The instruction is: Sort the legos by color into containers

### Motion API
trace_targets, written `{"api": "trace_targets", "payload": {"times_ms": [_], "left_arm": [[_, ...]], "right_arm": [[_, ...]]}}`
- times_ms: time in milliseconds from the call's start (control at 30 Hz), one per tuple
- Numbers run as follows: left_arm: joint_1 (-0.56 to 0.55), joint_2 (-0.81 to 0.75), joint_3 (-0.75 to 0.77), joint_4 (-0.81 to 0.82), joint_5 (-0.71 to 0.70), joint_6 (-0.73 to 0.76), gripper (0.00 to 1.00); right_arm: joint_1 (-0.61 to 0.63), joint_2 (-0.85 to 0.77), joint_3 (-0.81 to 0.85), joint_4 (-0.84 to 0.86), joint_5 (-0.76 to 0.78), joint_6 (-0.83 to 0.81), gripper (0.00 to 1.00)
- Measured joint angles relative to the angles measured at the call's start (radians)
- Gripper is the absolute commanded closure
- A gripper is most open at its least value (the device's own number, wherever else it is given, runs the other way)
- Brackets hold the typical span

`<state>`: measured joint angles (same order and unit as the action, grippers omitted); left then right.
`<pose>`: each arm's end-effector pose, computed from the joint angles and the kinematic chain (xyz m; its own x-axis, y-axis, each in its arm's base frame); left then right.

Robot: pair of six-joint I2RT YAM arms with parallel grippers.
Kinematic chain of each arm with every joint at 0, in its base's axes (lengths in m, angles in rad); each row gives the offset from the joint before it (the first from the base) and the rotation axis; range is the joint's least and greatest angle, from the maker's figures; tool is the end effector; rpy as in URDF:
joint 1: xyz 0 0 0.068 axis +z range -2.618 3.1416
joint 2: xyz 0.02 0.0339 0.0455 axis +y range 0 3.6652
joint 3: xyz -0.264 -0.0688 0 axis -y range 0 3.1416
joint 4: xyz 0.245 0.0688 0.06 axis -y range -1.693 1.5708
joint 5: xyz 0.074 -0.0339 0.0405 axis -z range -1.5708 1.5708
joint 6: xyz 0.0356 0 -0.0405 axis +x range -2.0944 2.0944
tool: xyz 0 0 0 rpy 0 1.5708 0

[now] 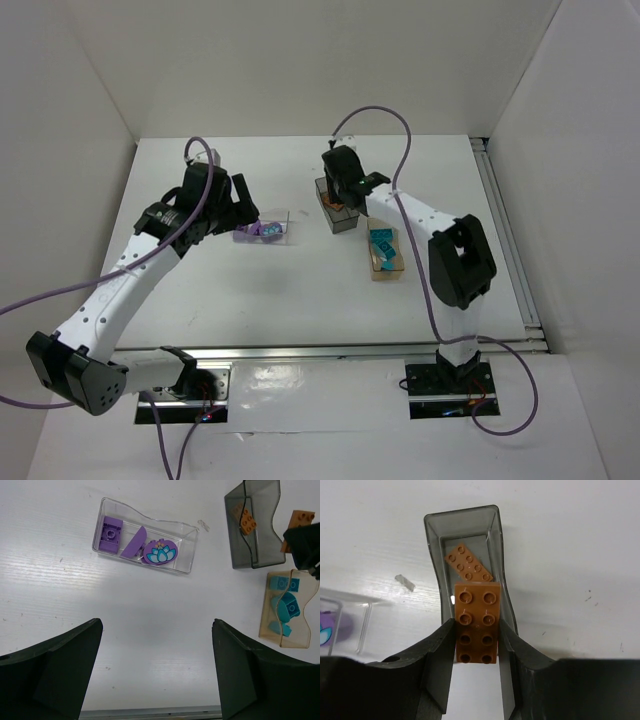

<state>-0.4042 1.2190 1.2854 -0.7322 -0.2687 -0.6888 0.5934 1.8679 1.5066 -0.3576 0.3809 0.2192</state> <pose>0.2379 -0.0915 0.3705 -0.5574 -0.4281 -0.7114 -0.2164 0.9021 -0.3733 0.3624 0.2285 0.2650 -0.5954 -0.1581 -0.7878 -0.1616 0.9840 -0.0753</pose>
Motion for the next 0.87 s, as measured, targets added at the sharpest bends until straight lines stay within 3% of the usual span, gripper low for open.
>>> {"api": "trace_targets", "payload": {"times_ms": [33,67,167,300,433,700,867], "left_arm": [[0.000,0.000,-0.003,0.000,0.001,0.000,0.04],[0.000,0.000,-0.005,0.000,0.001,0.000,0.04],[0.000,0.000,-0.012,-0.001,0.002,0.000,0.04],[0.000,0.000,-0.014,-0.001,0.004,0.000,0.04],[0.000,0.000,-0.014,-0.001,0.004,0.000,0.04],[0.008,-0.021,-0.016,-0.002,0.004,0.000,0.04],[0.016,-0.043,-0.027,0.000,0.000,0.000,0.04]], "right_arm": [[-0.008,0.035,0.030,0.001,0.000,0.000,0.65],[-0.015,0.068,0.059,-0.002,0.001,0.000,0.41],[-0.030,0.156,0.119,-0.011,0.003,0.007,0.00],[-0.035,0.177,0.132,-0.059,0.028,0.021,0.00],[-0.042,0.098,0.105,-0.082,0.091,0.089,0.00],[-0.089,-0.374,-0.198,-0.227,0.366,0.394,0.00],[-0.109,-0.587,-0.432,-0.312,0.454,0.472,0.00]]}}
